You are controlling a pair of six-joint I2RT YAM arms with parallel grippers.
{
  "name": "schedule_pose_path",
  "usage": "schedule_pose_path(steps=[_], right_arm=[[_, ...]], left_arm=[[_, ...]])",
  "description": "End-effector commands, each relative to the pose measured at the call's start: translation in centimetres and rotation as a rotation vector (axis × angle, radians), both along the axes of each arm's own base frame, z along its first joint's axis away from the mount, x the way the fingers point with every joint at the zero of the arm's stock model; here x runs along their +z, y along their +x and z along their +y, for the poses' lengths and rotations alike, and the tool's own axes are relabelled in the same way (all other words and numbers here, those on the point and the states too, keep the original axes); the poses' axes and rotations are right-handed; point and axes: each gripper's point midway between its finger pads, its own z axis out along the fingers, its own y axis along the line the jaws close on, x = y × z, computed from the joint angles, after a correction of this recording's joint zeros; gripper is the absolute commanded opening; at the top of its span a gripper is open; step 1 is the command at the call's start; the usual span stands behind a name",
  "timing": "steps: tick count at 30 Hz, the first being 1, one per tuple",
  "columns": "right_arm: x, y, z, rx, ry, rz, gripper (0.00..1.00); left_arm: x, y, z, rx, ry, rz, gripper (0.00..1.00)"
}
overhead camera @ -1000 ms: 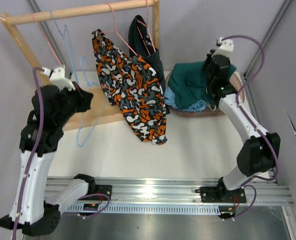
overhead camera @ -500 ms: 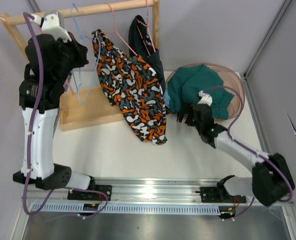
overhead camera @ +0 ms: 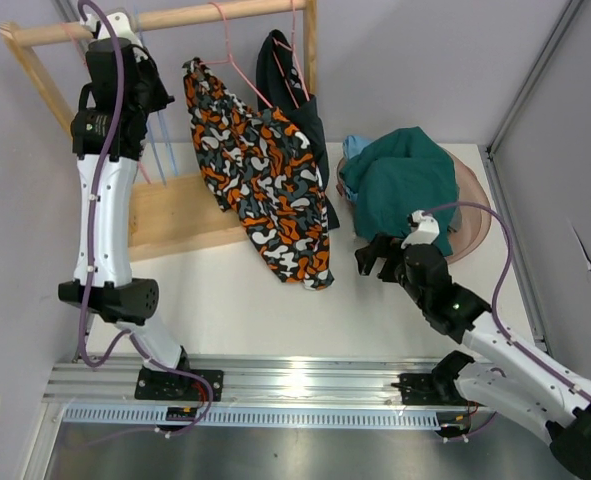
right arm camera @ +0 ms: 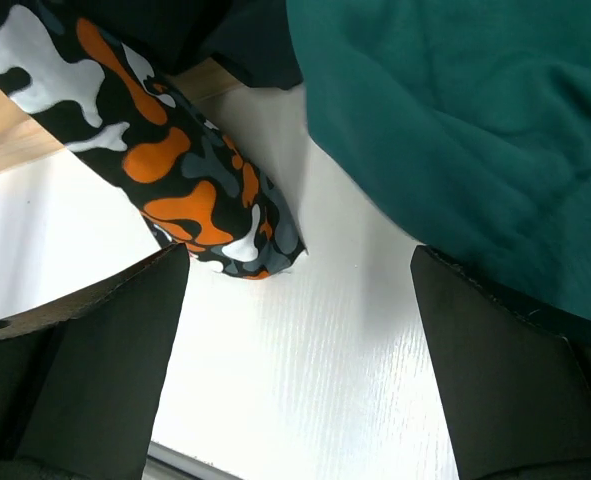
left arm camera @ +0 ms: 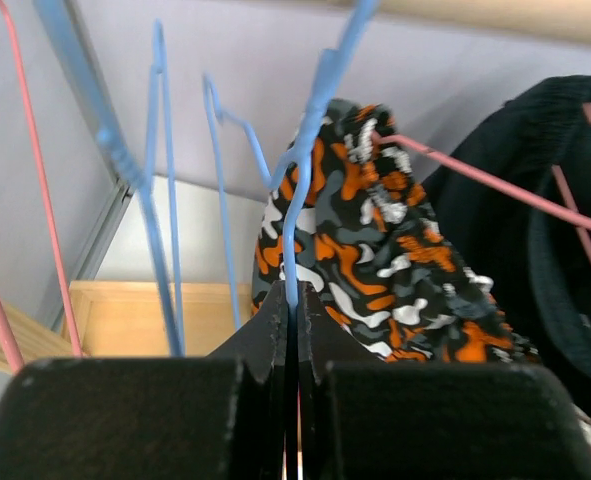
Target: Remove the shorts from the hanger
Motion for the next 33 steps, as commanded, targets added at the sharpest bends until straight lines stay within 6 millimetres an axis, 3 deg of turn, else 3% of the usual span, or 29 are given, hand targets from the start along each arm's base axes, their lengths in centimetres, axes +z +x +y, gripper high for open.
schedule_pose_path(steps=[1, 4, 5, 7, 9, 11, 14, 17, 18, 20, 22, 27, 29, 33], right_arm=[[-1.0, -1.2, -1.0, -0.021, 0.002, 0.032, 0.99], [-1.0, -1.8, -1.3, -0.024, 0.013, 0.035, 1.0], [-0.8, -1.9, -1.3, -0.021, 0.016, 0.029, 0.99], [0.1, -2.0, -1.5, -0.024, 0.027, 0.004, 0.99], [1.1, -2.2, -1.4, -0.015, 0.027, -0.02, 0.99], [2.0, -2.3, -1.7, -0.025, 0.027, -0.038, 0.99], [3.7, -2.7, -2.1, -0.03, 0.023, -0.065, 0.99], [4.7, -3.3, -2.5, -0.03, 0.028, -0.081, 0.99], [4.5, -3.6, -2.7, -0.033, 0.018, -0.074, 0.99], [5.0, -4.0, -2.8, -0.033, 0.036, -0.082, 0.99], [5.0, -4.4, -3.0, -0.035, 0.037, -0.074, 0.99], [5.5, -5.5, -4.0, -0.049, 0.045, -0.076, 0.99], [5.5, -5.9, -4.5, -0.058, 0.039, -0.07, 0.99], [6.1, -6.5, -5.6, -0.074, 0.044, -0.083, 0.99]], left_arm=[[1.9, 0.2, 1.3, 0.018, -0.045, -0.062, 0.0], [1.8, -0.4, 1.4, 0.009, -0.049, -0.056, 0.05], [1.2, -0.5, 1.3, 0.005, -0.046, -0.039, 0.22], [2.1, -1.5, 1.3, -0.003, -0.044, -0.062, 0.47], [2.5, -2.2, 1.1, -0.015, -0.047, -0.074, 0.79], [3.9, -3.6, 0.8, -0.033, -0.056, -0.111, 0.91], [5.5, -5.6, 0.0, -0.072, -0.086, -0.152, 0.93], [7.0, -7.4, -1.7, -0.158, -0.139, -0.202, 0.82], [5.6, -7.0, -2.5, -0.2, -0.157, -0.169, 0.81], [6.1, -7.4, -4.6, -0.295, -0.192, -0.193, 0.79], [5.2, -7.5, -6.4, -0.356, -0.212, -0.171, 0.79], [4.2, -6.1, -10.5, -0.475, -0.29, -0.146, 0.74], [4.3, -5.6, -11.3, -0.488, -0.307, -0.152, 0.73], [2.9, -2.6, -13.2, -0.51, -0.361, -0.118, 0.72]])
